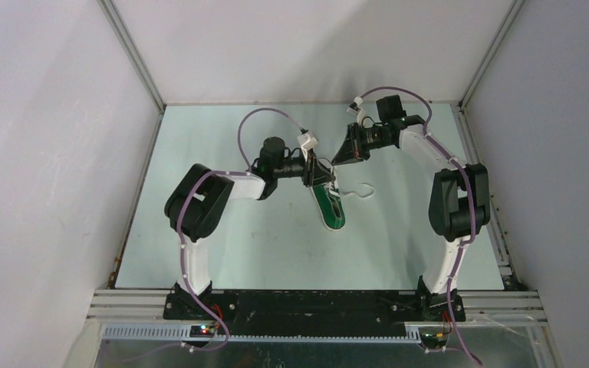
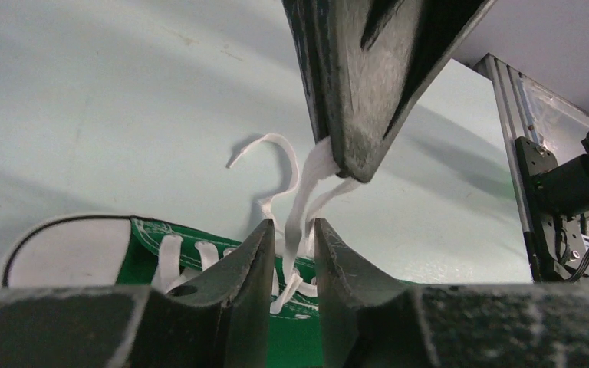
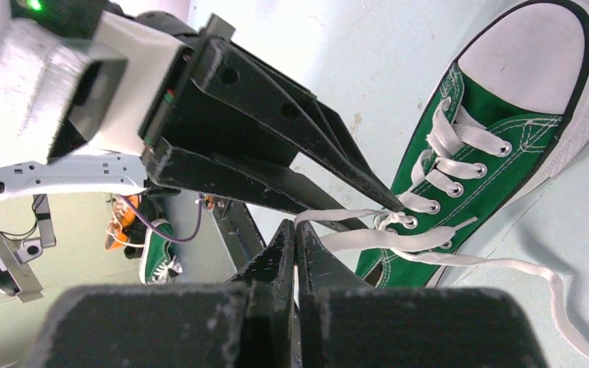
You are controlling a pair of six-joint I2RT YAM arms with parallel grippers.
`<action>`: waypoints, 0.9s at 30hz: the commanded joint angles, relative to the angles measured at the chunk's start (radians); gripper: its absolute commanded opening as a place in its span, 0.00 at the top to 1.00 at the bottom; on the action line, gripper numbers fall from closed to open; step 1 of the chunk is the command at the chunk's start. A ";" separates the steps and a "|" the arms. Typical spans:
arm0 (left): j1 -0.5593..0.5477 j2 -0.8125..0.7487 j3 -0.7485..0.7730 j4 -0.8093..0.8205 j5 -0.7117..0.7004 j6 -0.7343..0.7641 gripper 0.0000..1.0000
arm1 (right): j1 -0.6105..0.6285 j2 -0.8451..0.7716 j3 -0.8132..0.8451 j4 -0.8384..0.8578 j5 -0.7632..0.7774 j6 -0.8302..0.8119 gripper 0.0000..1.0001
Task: Tie the shoes
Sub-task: Wrap the shoelace around the shoelace.
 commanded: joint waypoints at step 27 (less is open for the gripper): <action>-0.066 -0.063 -0.075 0.100 -0.177 -0.139 0.70 | -0.004 0.000 0.000 0.065 0.050 0.084 1.00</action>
